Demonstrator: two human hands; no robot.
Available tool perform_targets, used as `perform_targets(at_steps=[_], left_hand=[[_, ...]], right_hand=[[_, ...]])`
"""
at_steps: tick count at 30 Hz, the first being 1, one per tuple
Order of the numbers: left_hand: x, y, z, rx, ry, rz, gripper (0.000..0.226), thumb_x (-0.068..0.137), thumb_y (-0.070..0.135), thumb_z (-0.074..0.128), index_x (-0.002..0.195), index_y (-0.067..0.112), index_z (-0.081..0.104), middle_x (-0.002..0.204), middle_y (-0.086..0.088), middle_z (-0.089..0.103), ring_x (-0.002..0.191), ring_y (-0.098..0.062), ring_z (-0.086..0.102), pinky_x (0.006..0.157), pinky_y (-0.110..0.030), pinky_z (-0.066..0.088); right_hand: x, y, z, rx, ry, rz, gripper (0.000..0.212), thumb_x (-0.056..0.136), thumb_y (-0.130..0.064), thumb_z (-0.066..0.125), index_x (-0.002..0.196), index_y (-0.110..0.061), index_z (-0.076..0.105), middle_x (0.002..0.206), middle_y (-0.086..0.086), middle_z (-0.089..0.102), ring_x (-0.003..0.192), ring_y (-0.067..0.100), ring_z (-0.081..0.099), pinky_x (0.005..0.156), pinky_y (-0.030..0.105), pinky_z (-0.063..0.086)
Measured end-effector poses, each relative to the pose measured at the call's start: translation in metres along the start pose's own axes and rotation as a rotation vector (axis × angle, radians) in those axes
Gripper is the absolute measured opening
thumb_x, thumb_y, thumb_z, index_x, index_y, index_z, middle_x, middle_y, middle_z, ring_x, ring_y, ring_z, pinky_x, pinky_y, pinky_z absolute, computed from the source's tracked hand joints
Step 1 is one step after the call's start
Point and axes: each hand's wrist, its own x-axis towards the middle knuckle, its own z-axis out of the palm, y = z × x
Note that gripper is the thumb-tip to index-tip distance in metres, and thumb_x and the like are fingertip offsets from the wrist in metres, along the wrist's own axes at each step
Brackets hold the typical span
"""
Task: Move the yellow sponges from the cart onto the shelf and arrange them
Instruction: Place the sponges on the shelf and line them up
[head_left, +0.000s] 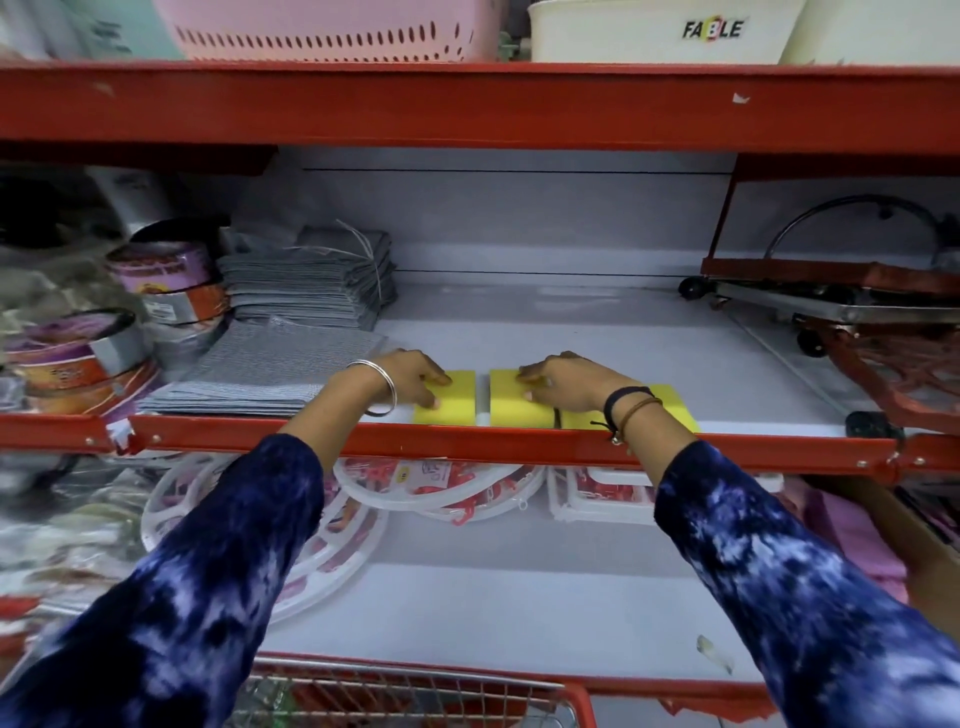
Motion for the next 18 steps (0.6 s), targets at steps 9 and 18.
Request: perform_targets(at_steps=[9, 18], left_hand=[[-0.01, 0.015, 0.007, 0.01, 0.043, 0.036, 0.047, 0.089, 0.023, 0.062, 0.135, 0.018, 0.053, 0.149, -0.001, 0.045, 0.136, -0.023, 0.042, 0.115, -0.035, 0.031], [-0.014, 0.022, 0.013, -0.042, 0.067, 0.066, 0.047, 0.09, 0.022, 0.061, 0.136, 0.018, 0.052, 0.15, -0.002, 0.043, 0.137, -0.024, 0.04, 0.117, -0.037, 0.029]], right_hand=[[-0.014, 0.002, 0.004, 0.022, 0.026, 0.018, 0.047, 0.097, -0.031, 0.048, 0.142, -0.017, 0.045, 0.154, 0.0, 0.039, 0.141, 0.027, 0.036, 0.116, 0.038, 0.029], [-0.023, 0.004, 0.013, 0.059, 0.062, 0.022, 0.047, 0.098, -0.031, 0.046, 0.143, -0.021, 0.043, 0.155, -0.004, 0.037, 0.141, 0.025, 0.037, 0.119, 0.039, 0.028]])
